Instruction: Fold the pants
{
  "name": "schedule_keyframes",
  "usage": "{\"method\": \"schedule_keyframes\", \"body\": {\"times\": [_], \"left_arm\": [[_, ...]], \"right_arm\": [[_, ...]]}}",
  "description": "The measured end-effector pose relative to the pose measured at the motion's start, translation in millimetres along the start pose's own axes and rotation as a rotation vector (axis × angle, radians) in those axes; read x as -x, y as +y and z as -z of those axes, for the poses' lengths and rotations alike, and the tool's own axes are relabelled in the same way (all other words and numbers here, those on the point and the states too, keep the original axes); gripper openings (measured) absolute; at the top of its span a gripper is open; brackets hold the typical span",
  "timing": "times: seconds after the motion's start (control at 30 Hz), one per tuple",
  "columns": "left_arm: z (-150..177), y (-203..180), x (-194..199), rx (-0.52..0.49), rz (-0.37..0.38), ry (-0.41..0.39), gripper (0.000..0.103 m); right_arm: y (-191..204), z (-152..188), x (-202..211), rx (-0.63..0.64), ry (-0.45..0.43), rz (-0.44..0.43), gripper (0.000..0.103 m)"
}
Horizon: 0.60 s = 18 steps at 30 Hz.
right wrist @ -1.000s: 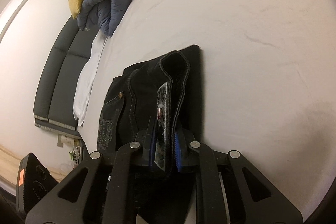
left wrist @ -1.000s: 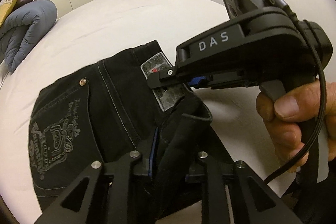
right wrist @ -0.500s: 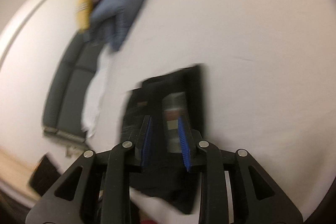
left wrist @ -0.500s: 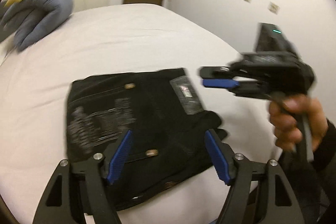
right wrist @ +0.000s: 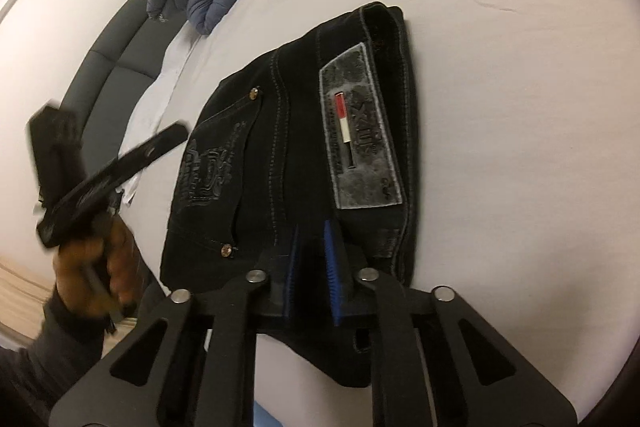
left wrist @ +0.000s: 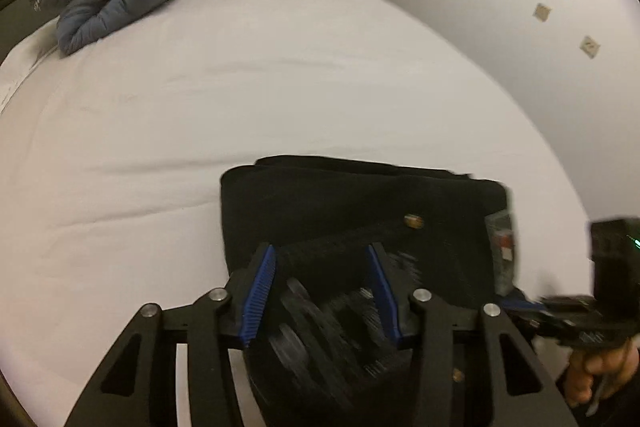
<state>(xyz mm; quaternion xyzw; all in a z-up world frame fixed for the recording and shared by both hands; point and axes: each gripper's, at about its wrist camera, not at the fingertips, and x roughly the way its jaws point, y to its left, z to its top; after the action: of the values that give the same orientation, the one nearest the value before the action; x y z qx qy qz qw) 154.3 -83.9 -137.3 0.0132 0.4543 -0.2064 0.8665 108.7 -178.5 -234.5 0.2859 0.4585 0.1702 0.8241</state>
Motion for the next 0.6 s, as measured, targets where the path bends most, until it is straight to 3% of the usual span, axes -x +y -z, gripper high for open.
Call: {"method": "schedule_keyframes", "body": {"times": [0.07, 0.13, 0.3, 0.43, 0.6], "left_arm": [[2.5, 3.8, -18.4, -0.014, -0.042, 0.045, 0.047], [14.3, -3.3, -19.2, -0.045, -0.081, 0.040, 0.047], [74.9, -40.5, 2.2, -0.176, -0.163, 0.012, 0.045], [100.1, -42.3, 18.1, -0.109, -0.140, 0.012, 0.045], [97.8, -37.4, 12.6, -0.076, -0.127, 0.045, 0.045]], "right_arm": [[-1.1, 2.1, -0.9, -0.010, -0.006, 0.001, 0.006], [-1.9, 3.5, -0.8, -0.013, -0.013, -0.002, 0.006], [-0.2, 8.6, 0.9, -0.005, -0.028, 0.021, 0.006], [5.1, 7.3, 4.9, 0.002, -0.028, 0.052, 0.006], [31.0, 14.5, 26.1, 0.065, -0.063, 0.109, 0.007]]}}
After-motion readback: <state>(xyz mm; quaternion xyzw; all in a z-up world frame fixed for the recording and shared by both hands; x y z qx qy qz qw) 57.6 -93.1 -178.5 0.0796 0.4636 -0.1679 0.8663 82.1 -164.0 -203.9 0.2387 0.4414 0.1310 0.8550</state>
